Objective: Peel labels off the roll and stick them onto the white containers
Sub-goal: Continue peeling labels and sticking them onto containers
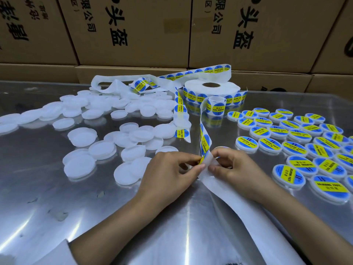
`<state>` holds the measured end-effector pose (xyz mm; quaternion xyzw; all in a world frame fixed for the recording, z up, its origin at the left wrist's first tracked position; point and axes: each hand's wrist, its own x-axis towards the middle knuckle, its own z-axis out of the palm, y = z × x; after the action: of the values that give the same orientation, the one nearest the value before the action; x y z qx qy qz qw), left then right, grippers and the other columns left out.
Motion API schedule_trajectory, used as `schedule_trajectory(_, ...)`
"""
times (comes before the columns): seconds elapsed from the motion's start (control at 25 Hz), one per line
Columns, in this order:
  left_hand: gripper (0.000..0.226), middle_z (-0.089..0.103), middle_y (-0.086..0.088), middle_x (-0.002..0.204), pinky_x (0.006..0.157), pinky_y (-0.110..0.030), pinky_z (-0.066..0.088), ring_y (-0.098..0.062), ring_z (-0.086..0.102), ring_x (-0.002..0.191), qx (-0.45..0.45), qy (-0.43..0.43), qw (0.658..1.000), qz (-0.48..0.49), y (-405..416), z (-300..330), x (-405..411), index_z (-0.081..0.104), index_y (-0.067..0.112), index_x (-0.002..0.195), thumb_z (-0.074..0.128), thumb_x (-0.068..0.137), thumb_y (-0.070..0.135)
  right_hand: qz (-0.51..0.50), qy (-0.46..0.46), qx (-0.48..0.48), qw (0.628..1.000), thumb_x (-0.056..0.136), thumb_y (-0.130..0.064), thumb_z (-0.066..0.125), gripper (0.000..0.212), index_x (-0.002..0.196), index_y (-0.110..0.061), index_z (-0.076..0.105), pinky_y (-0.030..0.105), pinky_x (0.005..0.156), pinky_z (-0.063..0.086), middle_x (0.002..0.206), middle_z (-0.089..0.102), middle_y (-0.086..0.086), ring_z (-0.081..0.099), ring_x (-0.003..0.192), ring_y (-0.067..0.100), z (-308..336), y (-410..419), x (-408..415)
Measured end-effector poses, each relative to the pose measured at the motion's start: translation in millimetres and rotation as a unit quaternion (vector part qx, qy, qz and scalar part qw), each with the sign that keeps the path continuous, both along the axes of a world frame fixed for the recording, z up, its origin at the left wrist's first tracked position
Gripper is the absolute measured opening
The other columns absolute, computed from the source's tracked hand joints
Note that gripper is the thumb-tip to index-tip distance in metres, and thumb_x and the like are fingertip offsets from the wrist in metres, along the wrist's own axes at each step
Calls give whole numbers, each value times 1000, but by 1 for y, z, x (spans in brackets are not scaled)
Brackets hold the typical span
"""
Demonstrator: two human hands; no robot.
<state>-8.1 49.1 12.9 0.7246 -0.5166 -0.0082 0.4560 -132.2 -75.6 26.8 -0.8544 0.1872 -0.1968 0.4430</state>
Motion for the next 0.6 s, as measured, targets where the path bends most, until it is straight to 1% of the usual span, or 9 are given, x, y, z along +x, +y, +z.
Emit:
schedule_trajectory(0.08, 10, 65, 30, 71, 63, -25, 50, 4, 61, 69, -15, 3, 1000, -2, 0, 2, 0, 69, 45, 83, 69, 81, 35, -16, 17, -8, 1000, 88, 3, 57, 22, 89, -18, 64, 35, 78, 49, 92, 69, 8, 65, 85, 19, -2, -2, -1)
schedule_trajectory(0.12, 12, 65, 30, 70, 63, -26, 50, 3, 61, 68, -21, 0, 1000, -2, 1, 3, 0, 67, 45, 81, 69, 82, 33, -22, 24, -13, 999, 88, 2, 56, 21, 90, -17, 64, 37, 77, 48, 92, 68, 10, 64, 85, 23, -2, -3, -1)
schedule_trajectory(0.2, 10, 66, 27, 73, 64, -24, 49, 0, 61, 68, -38, -17, 999, 7, 2, 6, 4, 69, 41, 79, 68, 81, 31, -39, 39, -30, 998, 87, 0, 53, 22, 90, -19, 64, 37, 76, 47, 91, 66, 10, 62, 84, 25, -3, -6, -1)
schedule_trajectory(0.28, 7, 68, 25, 75, 65, -20, 46, -1, 60, 67, -75, -26, 996, 42, 4, 12, 12, 73, 33, 76, 67, 80, 30, -53, 63, -38, 996, 87, -2, 49, 23, 94, -18, 64, 39, 79, 48, 93, 66, 9, 62, 89, 26, -4, -11, -2)
schedule_trajectory(0.4, 12, 67, 25, 71, 64, -14, 44, 1, 58, 62, -149, 25, 984, 93, 8, 22, 26, 72, 32, 75, 71, 83, 23, -50, 103, -28, 993, 86, -5, 50, 19, 98, -14, 62, 43, 83, 49, 98, 66, 10, 62, 94, 28, -4, -15, -4)
schedule_trajectory(0.44, 16, 66, 26, 69, 64, -15, 45, 1, 57, 61, -168, 39, 980, 101, 9, 24, 29, 70, 35, 74, 71, 83, 22, -50, 106, -22, 993, 86, -7, 53, 18, 98, -17, 62, 42, 83, 50, 99, 66, 7, 62, 93, 26, -3, -14, -4)
schedule_trajectory(0.48, 18, 66, 27, 69, 66, -17, 46, 1, 56, 60, -181, 49, 977, 104, 9, 26, 30, 68, 37, 73, 70, 84, 23, -57, 95, -18, 994, 85, -10, 58, 18, 97, -23, 62, 37, 82, 51, 99, 65, 2, 62, 89, 21, -2, -12, -4)
schedule_trajectory(0.56, 17, 66, 26, 71, 67, -22, 47, 0, 55, 61, -192, 51, 976, 92, 10, 27, 29, 68, 37, 74, 70, 84, 24, -108, 32, -24, 993, 85, -20, 65, 17, 97, -30, 60, 23, 73, 46, 98, 63, -5, 56, 75, 6, 3, -8, -4)
schedule_trajectory(0.6, 14, 67, 25, 73, 66, -19, 45, 1, 56, 63, -193, 39, 977, 78, 9, 26, 26, 68, 35, 76, 71, 83, 23, -140, -13, -26, 990, 85, -25, 65, 14, 98, -29, 62, 19, 72, 43, 99, 62, -5, 53, 73, 1, 7, -7, -4)
